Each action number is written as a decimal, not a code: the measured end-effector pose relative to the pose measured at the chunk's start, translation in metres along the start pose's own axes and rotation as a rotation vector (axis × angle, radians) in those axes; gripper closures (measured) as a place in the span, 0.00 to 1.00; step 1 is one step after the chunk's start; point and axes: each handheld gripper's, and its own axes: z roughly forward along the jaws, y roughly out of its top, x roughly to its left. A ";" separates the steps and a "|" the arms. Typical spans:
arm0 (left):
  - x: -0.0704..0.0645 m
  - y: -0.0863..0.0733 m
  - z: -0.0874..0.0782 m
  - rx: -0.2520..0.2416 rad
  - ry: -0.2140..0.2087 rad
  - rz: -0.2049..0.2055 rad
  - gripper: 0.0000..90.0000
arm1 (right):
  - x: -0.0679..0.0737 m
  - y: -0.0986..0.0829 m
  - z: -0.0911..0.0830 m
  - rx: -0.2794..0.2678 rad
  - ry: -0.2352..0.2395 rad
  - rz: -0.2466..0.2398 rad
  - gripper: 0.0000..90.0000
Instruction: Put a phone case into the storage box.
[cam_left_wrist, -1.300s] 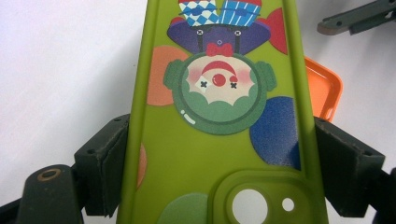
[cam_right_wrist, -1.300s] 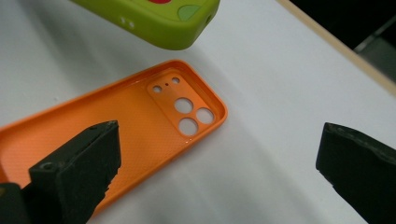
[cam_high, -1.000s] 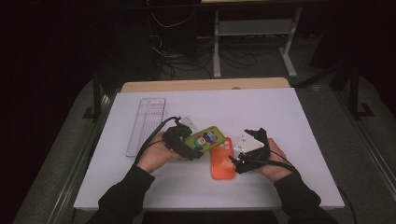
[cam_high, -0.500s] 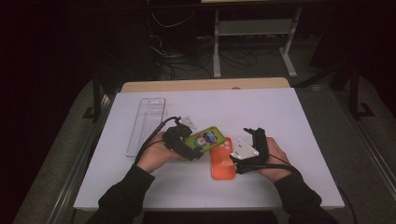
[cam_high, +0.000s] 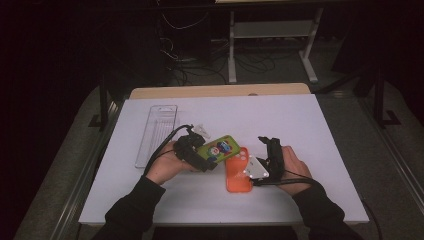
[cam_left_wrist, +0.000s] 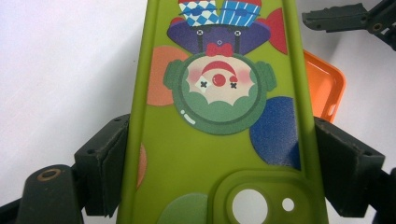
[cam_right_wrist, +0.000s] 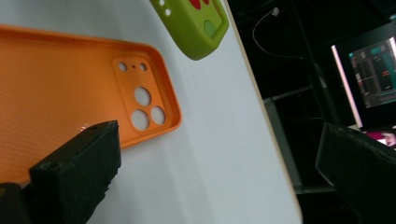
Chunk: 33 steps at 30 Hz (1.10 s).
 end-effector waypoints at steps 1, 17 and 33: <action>0.000 0.000 0.000 -0.002 0.000 -0.005 0.18 | 0.000 0.000 0.000 0.008 -0.002 -0.038 0.00; 0.002 0.001 -0.003 0.023 -0.013 0.020 0.18 | 0.010 0.007 -0.003 0.011 -0.104 -0.235 0.00; 0.005 0.006 -0.009 0.017 -0.027 0.033 0.18 | 0.023 0.028 0.004 -0.062 -0.167 -0.374 0.06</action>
